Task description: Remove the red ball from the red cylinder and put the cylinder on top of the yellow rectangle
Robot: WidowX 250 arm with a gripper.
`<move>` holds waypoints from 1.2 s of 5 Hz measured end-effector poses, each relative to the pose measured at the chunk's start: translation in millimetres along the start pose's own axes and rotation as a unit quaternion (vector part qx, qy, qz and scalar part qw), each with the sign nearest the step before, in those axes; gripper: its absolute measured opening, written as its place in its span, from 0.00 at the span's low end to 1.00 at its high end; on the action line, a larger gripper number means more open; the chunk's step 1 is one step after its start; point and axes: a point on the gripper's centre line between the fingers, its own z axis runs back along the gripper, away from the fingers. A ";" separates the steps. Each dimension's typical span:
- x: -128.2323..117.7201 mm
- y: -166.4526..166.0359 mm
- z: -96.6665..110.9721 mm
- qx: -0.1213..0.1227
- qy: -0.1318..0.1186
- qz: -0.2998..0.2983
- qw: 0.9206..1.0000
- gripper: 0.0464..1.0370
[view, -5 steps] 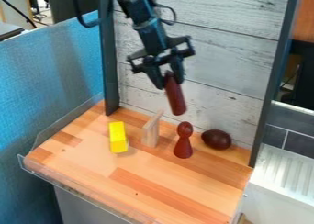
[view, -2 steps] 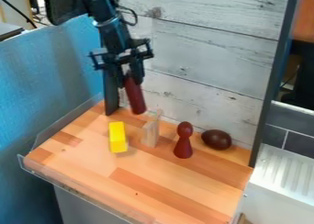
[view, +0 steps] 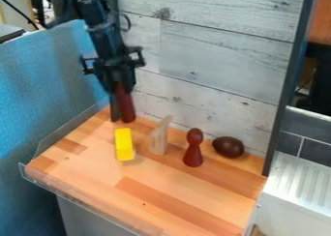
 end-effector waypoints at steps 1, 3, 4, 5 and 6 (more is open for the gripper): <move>7.1 10.3 -11.7 0.003 0.005 -0.035 0.999 0.43; 13.5 15.4 -24.1 0.011 0.012 -0.072 0.997 0.43; 12.9 15.5 -28.9 0.016 0.018 -0.086 0.996 0.43; 13.7 15.5 -32.2 0.027 0.019 -0.095 0.995 0.43; 16.7 10.2 -33.9 0.035 0.014 -0.105 0.994 0.43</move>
